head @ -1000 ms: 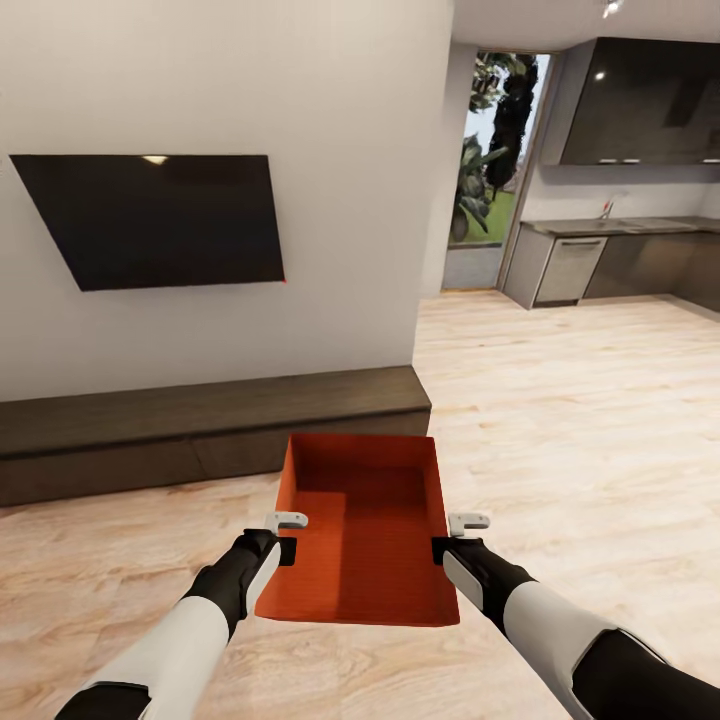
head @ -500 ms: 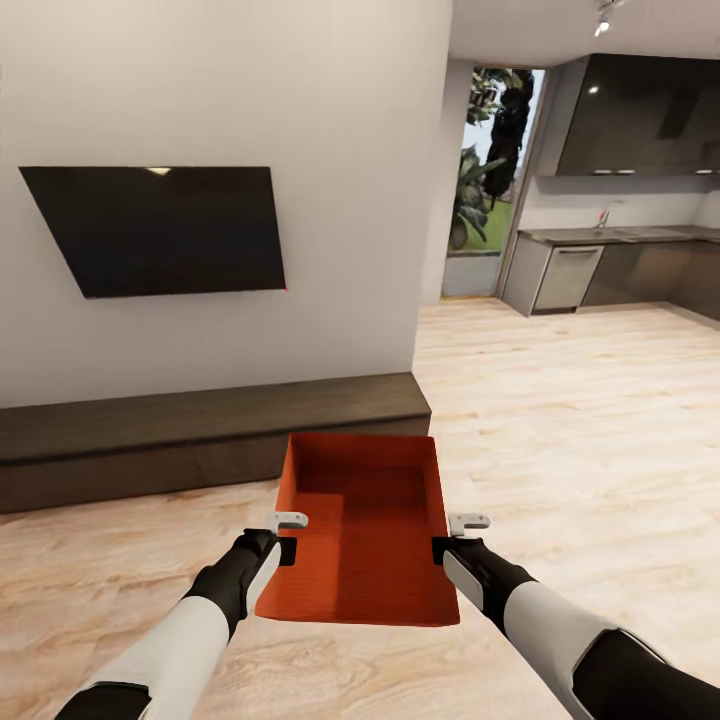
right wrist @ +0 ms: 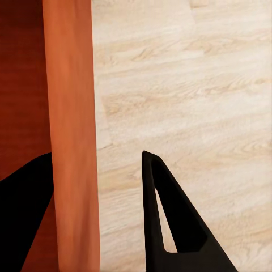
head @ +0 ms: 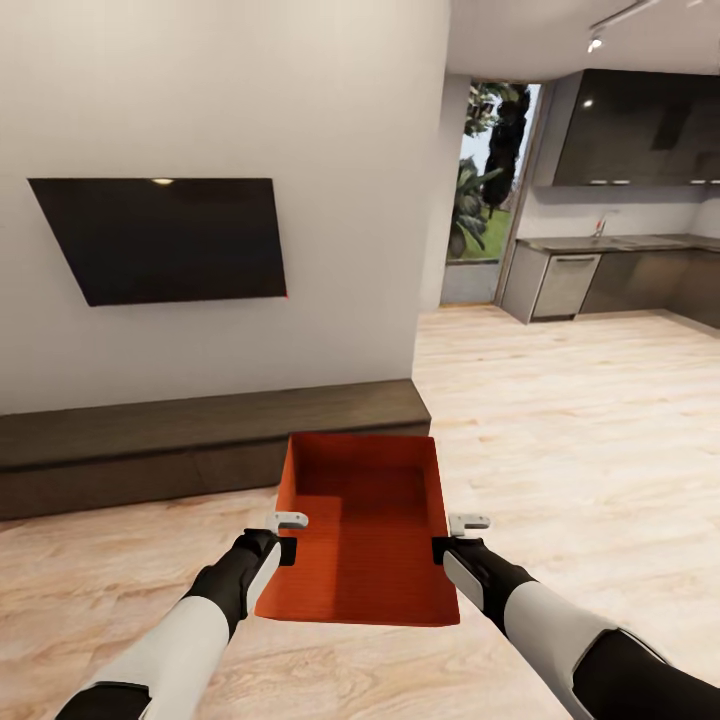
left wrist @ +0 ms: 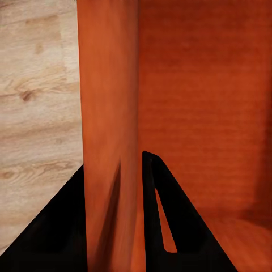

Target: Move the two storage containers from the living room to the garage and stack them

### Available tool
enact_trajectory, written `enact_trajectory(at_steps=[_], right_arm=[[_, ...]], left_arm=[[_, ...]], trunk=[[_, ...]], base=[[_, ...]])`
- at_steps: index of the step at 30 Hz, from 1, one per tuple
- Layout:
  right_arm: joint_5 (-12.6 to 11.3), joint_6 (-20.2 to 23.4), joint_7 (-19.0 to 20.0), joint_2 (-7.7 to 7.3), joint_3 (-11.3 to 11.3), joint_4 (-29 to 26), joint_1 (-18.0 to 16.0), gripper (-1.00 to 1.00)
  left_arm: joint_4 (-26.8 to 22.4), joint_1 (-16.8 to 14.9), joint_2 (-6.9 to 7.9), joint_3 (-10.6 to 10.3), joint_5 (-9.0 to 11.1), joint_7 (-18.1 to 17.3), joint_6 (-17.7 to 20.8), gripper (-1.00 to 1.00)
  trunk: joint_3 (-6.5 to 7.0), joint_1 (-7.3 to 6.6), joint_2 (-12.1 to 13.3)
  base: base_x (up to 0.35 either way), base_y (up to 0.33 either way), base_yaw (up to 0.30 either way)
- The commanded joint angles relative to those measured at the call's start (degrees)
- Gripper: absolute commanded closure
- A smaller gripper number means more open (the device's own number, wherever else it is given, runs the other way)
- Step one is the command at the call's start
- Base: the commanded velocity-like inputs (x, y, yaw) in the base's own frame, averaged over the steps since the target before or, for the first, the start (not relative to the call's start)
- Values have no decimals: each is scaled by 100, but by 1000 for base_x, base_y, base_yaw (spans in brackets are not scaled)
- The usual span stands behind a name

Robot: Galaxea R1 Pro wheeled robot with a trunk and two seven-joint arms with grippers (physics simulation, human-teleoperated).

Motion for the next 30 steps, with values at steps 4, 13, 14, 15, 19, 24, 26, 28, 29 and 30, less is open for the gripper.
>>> enact_trajectory(at_steps=[4,13,14,15,19,24,26,28,29,30], right_arm=[[-1,22,-30,-2,3,-76,-8,100],[-1,22,-30,-2,3,-76,-8,100],[-1,22,-30,-2,3,-76,-8,100],[-1,22,-30,-2,3,-76,-8,100],[-1,22,-30,-2,3,-76,-8,100],[-1,22,-30,-2,3,-76,-8,100],[-1,22,-30,-2,3,-76,-8,100],[-1,22,-30,-2,3,-76,-8,100],[-1,22,-30,-2,3,-76,-8,100],[-1,22,-30,-2,3,-76,-8,100]], left_arm=[[4,0,-2,-20,-7,30,41,100],[4,0,-2,-20,-7,30,41,100],[4,0,-2,-20,-6,30,41,100],[4,0,-2,-20,-5,30,41,100],[4,0,-2,-20,-9,30,41,100],[4,0,-2,-20,-6,30,41,100],[4,0,-2,-20,-7,30,41,100],[4,0,-2,-20,-5,30,41,100],[4,0,-2,-20,-5,30,41,100],[4,0,-2,-20,-5,30,41,100]], trunk=[[24,4,-12],[105,4,-12],[115,4,-12],[124,4,-12],[160,4,-12],[205,4,-12],[223,4,-12],[242,4,-12],[251,4,-12],[260,4,-12]], base=[[0,0,0],[0,0,0],[0,0,0],[0,0,0],[0,0,0],[0,0,0],[0,0,0],[0,0,0],[0,0,0],[0,0,0]])
